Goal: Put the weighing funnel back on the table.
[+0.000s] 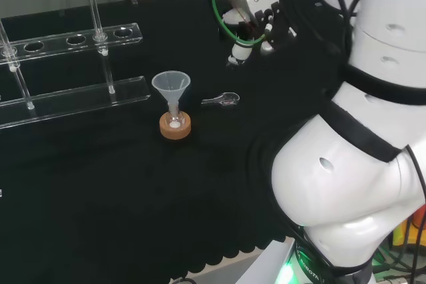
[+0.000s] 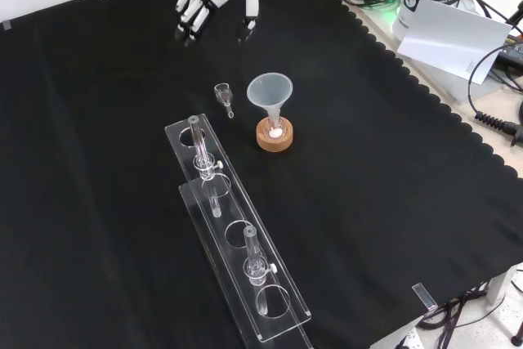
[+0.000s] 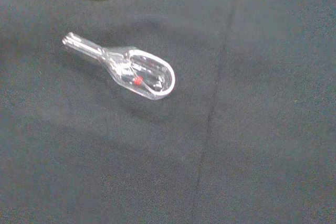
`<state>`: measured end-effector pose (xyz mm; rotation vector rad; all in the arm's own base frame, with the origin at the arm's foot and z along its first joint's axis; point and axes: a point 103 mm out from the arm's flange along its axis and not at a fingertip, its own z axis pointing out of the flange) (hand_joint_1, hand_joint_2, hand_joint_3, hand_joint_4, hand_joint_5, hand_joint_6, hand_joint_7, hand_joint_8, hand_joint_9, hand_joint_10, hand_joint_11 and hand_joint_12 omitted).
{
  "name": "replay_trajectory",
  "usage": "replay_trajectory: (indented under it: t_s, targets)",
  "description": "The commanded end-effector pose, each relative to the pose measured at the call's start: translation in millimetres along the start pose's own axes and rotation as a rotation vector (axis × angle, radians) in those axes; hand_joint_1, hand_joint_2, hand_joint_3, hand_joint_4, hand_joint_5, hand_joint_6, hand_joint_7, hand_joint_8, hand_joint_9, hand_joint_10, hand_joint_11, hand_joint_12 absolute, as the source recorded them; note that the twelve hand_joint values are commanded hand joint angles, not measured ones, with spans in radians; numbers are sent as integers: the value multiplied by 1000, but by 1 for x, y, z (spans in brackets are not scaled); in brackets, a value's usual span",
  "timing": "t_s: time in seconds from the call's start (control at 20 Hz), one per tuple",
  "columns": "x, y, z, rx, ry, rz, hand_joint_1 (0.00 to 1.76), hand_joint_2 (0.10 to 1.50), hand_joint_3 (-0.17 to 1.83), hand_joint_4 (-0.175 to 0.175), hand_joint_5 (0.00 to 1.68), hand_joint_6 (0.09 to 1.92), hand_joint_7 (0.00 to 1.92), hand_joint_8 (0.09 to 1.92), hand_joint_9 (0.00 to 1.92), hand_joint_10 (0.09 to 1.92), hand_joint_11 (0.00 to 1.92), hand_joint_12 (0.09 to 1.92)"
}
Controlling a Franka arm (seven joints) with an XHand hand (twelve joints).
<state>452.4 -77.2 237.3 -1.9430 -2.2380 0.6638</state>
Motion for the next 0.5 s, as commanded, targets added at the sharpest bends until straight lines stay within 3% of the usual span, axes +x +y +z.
replay_trajectory:
  t_s: [0.05, 0.5]
  targets:
    - [15, -31, -18, -43, 23, 4, 794, 671, 582, -48, 205, 87, 208, 672, 743, 87, 364, 1307]
    - [37, -38, -31, -88, 84, -16, 785, 673, 584, -49, 219, 87, 262, 684, 760, 87, 374, 1307]
